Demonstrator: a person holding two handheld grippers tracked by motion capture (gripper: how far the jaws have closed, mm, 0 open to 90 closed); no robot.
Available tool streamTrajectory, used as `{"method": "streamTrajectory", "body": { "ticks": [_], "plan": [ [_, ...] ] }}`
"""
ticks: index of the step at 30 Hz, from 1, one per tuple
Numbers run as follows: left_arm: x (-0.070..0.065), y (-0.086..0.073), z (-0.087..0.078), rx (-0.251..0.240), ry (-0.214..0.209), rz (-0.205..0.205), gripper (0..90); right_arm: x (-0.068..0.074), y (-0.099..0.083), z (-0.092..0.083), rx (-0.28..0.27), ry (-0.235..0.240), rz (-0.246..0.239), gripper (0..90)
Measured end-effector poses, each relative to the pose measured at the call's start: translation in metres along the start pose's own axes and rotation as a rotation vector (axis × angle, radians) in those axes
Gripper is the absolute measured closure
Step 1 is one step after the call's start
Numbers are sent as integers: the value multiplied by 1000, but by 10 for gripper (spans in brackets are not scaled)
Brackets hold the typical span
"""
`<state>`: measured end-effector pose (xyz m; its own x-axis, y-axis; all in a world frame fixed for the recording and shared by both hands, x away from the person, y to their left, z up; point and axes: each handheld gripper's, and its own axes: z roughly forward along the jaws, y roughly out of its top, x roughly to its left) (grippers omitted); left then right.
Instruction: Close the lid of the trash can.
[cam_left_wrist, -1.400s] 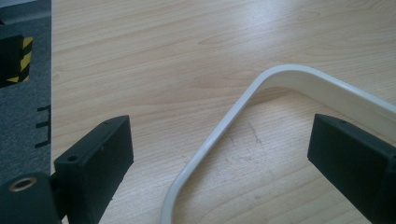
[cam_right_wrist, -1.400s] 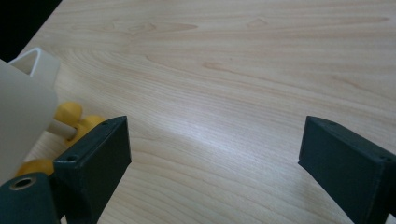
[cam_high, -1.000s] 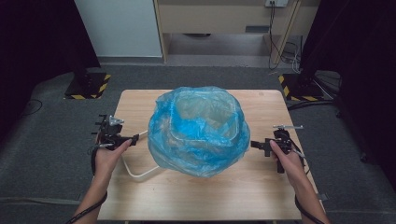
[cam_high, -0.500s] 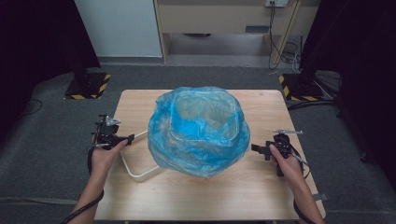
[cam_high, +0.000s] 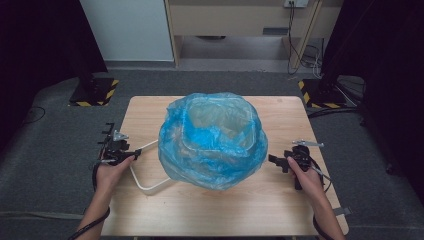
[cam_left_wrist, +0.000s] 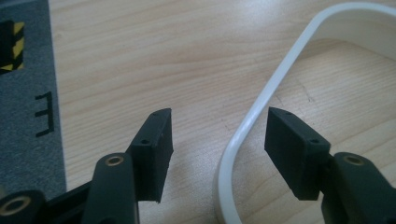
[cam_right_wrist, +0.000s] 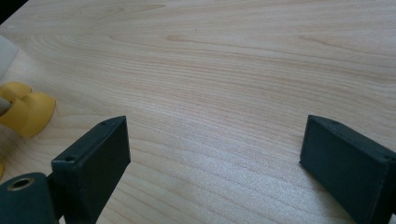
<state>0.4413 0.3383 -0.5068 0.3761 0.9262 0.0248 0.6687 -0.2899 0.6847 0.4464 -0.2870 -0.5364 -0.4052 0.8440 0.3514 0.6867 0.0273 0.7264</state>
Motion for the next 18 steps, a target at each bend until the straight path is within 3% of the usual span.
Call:
{"method": "streamTrajectory", "body": {
  "ticks": [9,18],
  "plan": [
    [-1,-7,8,1,-13,-6,530,-1,-2,0,-15,3,-13,85],
    [-5,-10,10,5,-3,25,640,0,-3,0,-18,0,-15,85]
  ]
}}
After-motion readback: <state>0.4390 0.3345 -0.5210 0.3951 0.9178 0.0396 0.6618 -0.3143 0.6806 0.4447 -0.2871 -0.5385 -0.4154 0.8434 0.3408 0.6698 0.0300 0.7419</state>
